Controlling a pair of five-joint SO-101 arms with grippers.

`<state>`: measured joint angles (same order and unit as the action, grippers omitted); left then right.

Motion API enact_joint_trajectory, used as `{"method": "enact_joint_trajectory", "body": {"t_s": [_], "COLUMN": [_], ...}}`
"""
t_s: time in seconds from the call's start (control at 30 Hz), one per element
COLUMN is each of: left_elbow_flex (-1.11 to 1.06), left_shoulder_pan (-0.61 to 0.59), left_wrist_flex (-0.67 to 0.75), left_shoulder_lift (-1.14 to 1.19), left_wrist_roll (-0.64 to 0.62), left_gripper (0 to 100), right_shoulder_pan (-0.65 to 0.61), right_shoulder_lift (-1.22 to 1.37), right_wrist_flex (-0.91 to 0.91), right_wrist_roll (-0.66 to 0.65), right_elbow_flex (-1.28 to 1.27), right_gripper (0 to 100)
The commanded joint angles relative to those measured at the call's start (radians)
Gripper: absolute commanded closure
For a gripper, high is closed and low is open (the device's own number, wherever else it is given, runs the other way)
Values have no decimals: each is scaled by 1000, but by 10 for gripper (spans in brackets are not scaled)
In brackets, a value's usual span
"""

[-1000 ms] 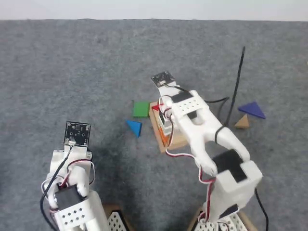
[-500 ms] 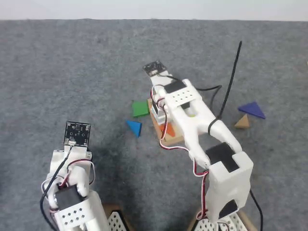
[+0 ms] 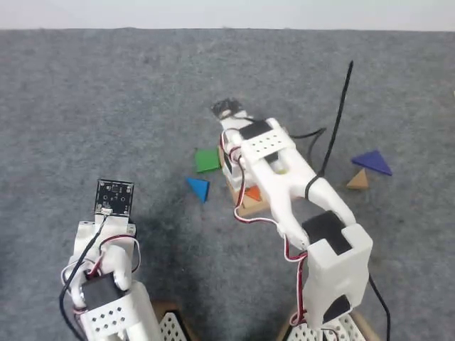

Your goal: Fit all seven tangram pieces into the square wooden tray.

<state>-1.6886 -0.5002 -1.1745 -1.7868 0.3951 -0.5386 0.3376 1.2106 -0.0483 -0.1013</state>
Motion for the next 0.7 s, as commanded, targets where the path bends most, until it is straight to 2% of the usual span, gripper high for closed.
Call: {"method": "enact_joint_trajectory", "body": {"t_s": [0.0, 0.17, 0.4, 0.67], "left_elbow_flex": [7, 7, 7, 7], "left_shoulder_pan": [-2, -2, -2, -2], "left_wrist_flex": [12, 11, 11, 11], "left_shoulder_lift": [-6, -6, -6, -6], "left_wrist_roll": [6, 6, 6, 6], "left_gripper": [867, 867, 867, 867], "right_shoulder_pan": [-5, -2, -8, -1], "right_shoulder_lift": [-5, 51, 162, 177], "right_wrist_flex": [-39, -54, -42, -27], "right_wrist_roll": [-14, -17, -17, -54], "right_elbow_flex": [-5, 46, 242, 358], "right_gripper": [786, 786, 786, 786]}}
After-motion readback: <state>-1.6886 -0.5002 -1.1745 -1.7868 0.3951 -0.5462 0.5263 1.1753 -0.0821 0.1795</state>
